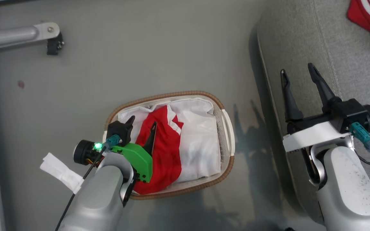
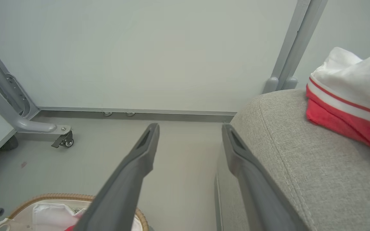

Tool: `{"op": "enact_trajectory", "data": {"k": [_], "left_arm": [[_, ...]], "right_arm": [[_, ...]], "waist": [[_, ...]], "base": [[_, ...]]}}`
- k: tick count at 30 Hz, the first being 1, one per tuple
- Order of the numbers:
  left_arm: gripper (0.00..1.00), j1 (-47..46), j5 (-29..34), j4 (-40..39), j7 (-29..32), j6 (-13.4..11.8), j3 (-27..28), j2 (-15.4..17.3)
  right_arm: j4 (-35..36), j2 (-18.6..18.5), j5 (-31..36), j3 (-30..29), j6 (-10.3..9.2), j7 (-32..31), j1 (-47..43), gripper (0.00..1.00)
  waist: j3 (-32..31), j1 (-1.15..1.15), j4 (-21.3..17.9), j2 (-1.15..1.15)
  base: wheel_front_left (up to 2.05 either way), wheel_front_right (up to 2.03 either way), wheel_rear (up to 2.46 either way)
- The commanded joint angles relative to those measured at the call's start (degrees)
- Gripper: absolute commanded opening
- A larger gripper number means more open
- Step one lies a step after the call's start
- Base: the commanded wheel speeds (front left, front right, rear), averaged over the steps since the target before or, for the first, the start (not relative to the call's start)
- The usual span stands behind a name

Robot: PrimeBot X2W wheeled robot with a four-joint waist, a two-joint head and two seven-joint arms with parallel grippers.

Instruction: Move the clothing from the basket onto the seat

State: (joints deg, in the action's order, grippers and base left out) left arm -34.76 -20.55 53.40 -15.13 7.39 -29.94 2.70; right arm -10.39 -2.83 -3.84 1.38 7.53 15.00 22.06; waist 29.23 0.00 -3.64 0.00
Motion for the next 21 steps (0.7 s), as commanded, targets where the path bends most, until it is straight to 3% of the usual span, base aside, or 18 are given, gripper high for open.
{"op": "enact_trajectory", "data": {"k": [1, 9, 21], "left_arm": [[1.00, -2.2, -0.6, 1.2, 0.3, 0.2, -1.4, 0.4], [1.00, -8.2, -3.6, 7.8, 1.0, 0.2, -7.8, 0.4], [1.00, -15.0, -5.1, 16.0, 0.6, -0.6, -8.5, 1.3]], "right_arm": [[0.6, -0.1, -0.5, 0.4, -0.08, 0.3, 1.4, 1.00], [3.0, -0.1, -2.6, 1.7, -0.08, 0.3, 4.5, 1.00], [7.0, -0.1, -5.1, 3.2, -0.08, 0.3, 7.0, 1.00]], "waist": [[9.1, 0.00, -5.6, 0.00], [15.4, 0.00, -9.1, 0.00], [23.2, 0.00, -11.8, 0.00]], "base": [[0.00, 0.00, 0.00], [0.00, 0.00, 0.00], [0.00, 0.00, 0.00]]}}
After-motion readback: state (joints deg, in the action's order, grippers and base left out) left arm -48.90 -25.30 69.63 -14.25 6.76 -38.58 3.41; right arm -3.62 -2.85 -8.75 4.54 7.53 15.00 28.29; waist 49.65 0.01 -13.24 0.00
